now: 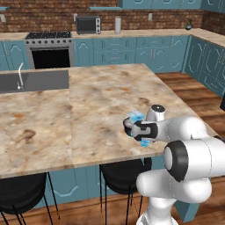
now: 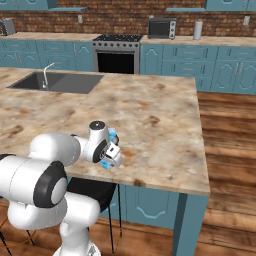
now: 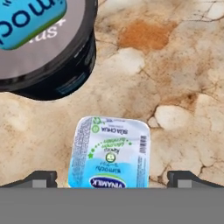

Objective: Stack the yogurt containers by placing the smaller containers on top of the larger containers.

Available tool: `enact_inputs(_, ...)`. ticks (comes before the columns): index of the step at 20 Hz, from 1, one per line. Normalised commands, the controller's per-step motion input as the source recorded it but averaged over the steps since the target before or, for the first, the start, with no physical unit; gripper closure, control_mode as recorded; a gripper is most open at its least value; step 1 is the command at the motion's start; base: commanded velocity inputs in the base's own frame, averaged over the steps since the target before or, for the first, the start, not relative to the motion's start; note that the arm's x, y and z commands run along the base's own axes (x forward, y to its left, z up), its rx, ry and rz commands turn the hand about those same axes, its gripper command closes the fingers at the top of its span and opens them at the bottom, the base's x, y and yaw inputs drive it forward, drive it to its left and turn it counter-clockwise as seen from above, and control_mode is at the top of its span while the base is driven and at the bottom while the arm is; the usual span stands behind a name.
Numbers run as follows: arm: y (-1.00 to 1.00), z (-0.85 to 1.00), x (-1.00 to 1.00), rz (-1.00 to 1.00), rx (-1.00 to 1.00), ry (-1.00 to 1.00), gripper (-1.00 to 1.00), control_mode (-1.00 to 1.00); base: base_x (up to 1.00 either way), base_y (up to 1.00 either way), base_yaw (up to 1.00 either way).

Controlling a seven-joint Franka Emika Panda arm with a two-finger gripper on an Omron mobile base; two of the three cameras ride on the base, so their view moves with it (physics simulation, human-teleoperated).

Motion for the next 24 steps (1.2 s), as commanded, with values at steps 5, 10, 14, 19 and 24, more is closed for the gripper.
enact_inputs(5,-0.01,-0.08,0.15,0.00,0.00,0.00,-1.00,-1.00,0.00,0.00,0.00)
enact_inputs(10,0.00,-0.05,0.16,0.00,0.00,0.00,-1.00,-1.00,0.00,0.00,0.00)
enact_inputs(14,0.00,-0.04,0.06,0.00,0.00,0.00,-1.00,-1.00,0.00,0.00,0.00)
enact_inputs(19,0.00,-0.03,0.01,0.00,0.00,0.00,-1.00,-1.00,0.00,0.00,0.00)
enact_inputs(24,0.00,-0.06,0.02,0.00,0.00,0.00,-1.00,-1.00,0.00,0.00,0.00)
